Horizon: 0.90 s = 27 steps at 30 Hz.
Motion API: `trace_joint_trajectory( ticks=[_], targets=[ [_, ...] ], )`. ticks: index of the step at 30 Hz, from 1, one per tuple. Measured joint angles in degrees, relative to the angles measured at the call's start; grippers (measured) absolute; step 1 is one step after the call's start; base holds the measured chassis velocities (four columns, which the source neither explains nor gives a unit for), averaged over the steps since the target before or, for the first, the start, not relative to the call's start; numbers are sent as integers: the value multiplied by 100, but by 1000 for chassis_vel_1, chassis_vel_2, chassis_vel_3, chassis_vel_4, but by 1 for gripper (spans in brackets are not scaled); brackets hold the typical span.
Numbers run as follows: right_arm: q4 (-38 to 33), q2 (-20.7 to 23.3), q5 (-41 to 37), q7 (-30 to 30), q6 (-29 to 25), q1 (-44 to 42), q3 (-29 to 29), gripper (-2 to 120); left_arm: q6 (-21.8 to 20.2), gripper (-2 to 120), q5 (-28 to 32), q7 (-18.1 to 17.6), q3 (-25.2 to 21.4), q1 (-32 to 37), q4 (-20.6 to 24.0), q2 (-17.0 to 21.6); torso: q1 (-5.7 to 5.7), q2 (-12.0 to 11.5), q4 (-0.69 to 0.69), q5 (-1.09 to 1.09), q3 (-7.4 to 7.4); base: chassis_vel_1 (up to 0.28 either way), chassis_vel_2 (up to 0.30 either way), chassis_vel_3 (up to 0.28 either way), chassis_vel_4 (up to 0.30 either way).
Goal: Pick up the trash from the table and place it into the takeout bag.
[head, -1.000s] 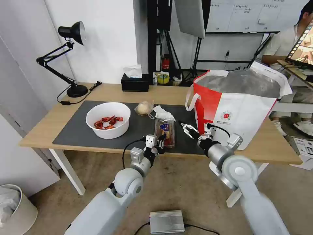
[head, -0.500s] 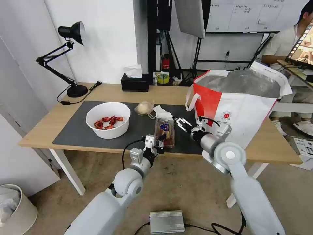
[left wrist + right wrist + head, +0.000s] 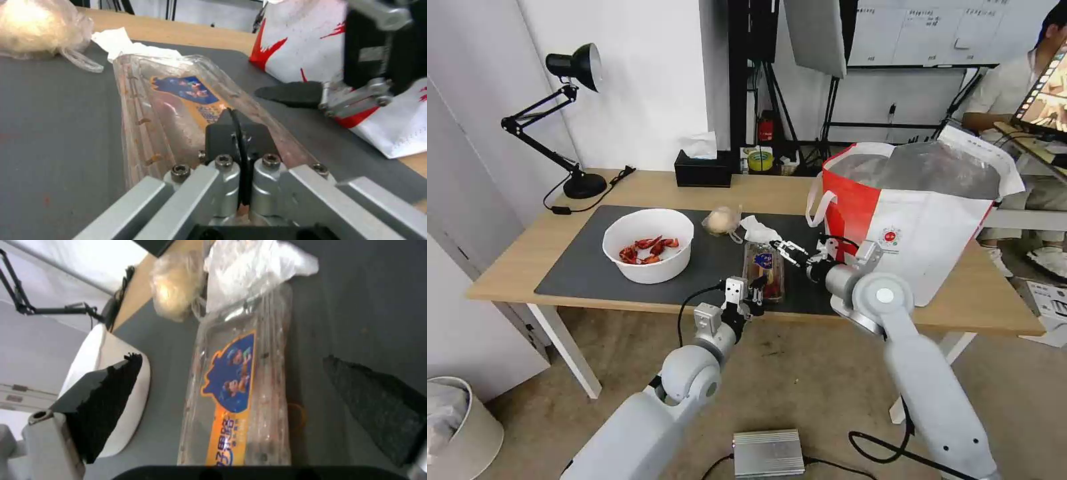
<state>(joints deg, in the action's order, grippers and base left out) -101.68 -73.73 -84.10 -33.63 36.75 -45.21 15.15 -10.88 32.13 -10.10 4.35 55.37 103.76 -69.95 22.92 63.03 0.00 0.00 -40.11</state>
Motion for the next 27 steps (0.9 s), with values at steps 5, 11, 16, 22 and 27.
trace_joint_trajectory(
  ticks=[5, 11, 16, 22, 27],
  targets=[
    [113, -106, -12, -80, 57, 71, -23, 100, 36, 0, -1, 8, -1, -4, 0, 2, 0, 0, 0, 0, 0, 0, 0, 0, 0],
    [310, -174, -19, -98, 91, 156, -46, 100, 46, 0, -46, 16, -6, 53, 6, -42, 0, 0, 0, 0, 0, 0, 0, 0, 0],
    [422, -219, -25, -70, 113, 266, -75, 100, 50, 0, -67, 17, 15, 74, 11, -54, 0, 0, 0, 0, 0, 0, 0, 0, 0],
    [546, -317, -48, -127, 172, 414, -130, 100, 53, 0, -83, 15, -36, 140, 69, -51, 0, 0, 0, 0, 1, 0, 0, 0, 0],
    [651, -376, -61, -137, 199, 473, -137, 100, 53, 0, -87, 15, -65, 189, 99, -35, 0, 0, 0, 0, 0, 0, 0, 0, 0]
  ],
)
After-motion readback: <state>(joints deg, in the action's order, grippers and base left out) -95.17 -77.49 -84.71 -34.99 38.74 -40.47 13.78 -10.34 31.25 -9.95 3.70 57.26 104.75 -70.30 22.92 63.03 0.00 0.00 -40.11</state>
